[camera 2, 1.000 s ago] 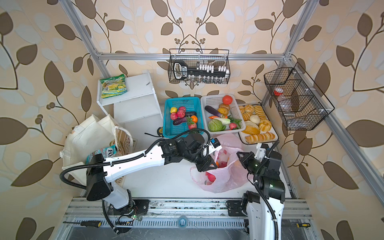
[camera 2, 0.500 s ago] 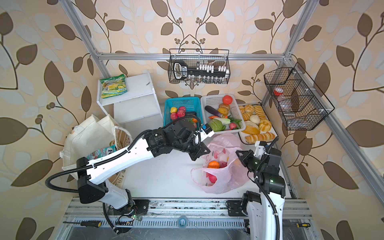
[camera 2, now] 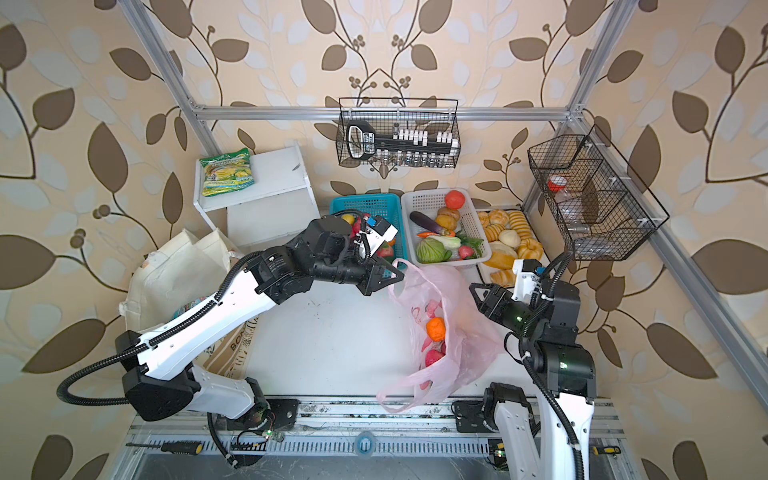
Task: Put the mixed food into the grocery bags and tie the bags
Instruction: 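Lift the bag with the left gripper while the right gripper releases its handle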
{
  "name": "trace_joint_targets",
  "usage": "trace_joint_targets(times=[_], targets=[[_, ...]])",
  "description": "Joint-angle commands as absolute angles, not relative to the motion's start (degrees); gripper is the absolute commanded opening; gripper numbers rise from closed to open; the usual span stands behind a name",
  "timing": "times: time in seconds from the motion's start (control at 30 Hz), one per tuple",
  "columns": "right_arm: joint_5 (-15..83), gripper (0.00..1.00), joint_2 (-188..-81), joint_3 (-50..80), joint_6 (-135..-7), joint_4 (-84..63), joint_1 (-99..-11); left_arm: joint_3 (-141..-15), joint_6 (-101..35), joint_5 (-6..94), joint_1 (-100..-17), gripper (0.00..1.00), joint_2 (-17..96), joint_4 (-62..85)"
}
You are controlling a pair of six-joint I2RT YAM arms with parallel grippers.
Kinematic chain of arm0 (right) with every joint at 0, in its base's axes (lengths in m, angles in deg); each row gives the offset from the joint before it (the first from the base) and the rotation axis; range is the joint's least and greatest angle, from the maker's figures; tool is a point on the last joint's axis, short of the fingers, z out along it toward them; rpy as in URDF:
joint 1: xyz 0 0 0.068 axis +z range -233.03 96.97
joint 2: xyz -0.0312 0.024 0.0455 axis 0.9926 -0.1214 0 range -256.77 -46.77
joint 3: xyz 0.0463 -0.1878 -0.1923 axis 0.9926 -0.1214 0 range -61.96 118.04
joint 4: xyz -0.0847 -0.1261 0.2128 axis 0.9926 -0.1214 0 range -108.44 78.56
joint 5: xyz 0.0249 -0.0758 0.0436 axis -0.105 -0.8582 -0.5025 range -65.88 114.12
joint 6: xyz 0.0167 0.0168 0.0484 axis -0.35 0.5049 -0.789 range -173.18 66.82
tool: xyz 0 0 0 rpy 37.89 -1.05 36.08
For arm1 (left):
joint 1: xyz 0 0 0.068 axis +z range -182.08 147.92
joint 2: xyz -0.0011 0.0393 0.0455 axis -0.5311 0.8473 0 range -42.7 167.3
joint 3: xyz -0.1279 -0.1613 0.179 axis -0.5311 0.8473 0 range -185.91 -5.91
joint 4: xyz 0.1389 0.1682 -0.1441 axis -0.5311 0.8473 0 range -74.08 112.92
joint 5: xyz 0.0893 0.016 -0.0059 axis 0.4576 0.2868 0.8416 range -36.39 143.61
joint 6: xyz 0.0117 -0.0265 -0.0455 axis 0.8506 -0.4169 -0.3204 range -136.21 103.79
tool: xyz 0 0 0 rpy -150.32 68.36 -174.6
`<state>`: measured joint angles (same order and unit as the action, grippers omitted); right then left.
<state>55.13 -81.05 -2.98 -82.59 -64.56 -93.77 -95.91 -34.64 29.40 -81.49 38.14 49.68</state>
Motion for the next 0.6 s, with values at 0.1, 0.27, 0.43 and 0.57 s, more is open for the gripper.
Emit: trace_joint_targets(times=[0.1,0.27,0.43,0.57], targets=[[61.02,0.54,-76.83,0.00,-81.17,-76.11,-86.99,-94.90,-38.57,28.35,-80.59,0.00,37.28,46.33],[61.86,0.54,-73.40,-3.03,-78.73,-83.67,-83.21,-94.77,-40.80,29.62,-79.05,0.00,37.81,45.43],[57.62,0.56,-72.80,-6.58,-80.94,-85.33,-83.20,-95.22,-41.95,29.52,-78.57,0.00,38.51,44.90],[58.31,0.57,-69.91,-8.75,-82.12,-83.77,-83.29,-94.95,-42.47,29.87,-78.49,0.00,38.82,44.57]])
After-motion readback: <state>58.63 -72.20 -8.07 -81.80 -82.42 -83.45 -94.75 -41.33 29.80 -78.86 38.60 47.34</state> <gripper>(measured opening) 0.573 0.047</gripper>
